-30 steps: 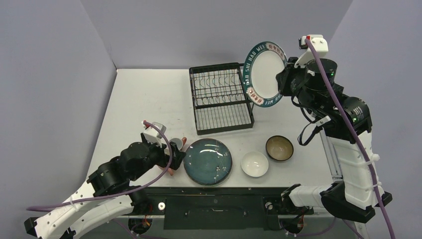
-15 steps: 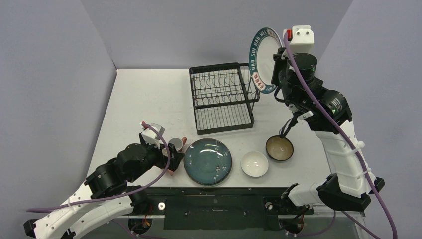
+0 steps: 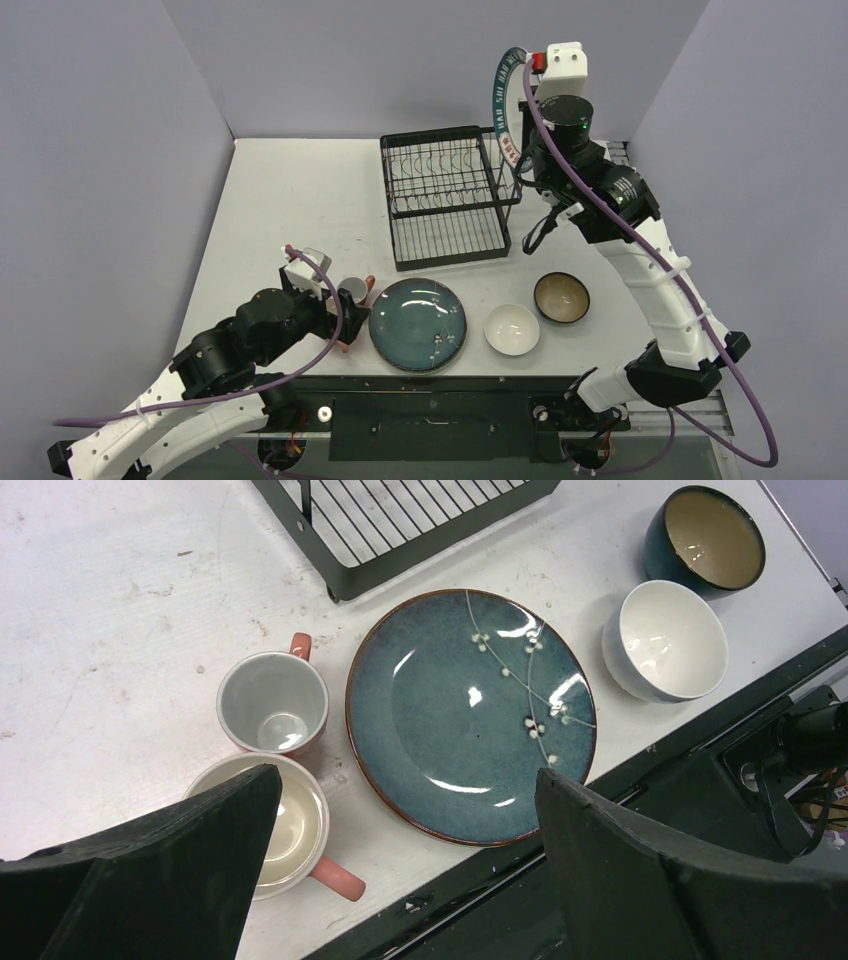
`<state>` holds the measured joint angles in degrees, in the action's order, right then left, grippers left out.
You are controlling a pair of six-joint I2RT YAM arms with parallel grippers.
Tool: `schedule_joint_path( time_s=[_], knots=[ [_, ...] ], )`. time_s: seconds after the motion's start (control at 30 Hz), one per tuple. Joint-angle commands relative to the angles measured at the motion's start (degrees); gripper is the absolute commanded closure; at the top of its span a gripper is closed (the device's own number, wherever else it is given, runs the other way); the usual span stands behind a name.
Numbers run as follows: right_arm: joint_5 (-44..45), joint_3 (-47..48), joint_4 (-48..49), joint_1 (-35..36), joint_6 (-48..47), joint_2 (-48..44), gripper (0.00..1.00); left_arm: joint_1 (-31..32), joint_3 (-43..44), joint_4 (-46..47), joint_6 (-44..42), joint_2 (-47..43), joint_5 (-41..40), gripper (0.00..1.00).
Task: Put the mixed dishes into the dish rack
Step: Insert the plate into the dish rack.
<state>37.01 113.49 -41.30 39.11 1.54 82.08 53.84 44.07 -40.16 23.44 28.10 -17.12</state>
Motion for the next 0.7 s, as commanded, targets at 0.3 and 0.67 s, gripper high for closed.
schedule_joint_path(
  time_s=[0.3,0.67],
  knots=[
    [-0.90,-3.61,9.96,-1.63,-3.29,2.73,1.00,-0.32,0.12,1.21,-0.77,0.64,0.64,0.04],
    [-4.06,-5.70,10.64,-3.87,-1.54,4.96,1.00,-0.36,0.07,1.09,-0.77,0.90,0.19,0.04]
  ],
)
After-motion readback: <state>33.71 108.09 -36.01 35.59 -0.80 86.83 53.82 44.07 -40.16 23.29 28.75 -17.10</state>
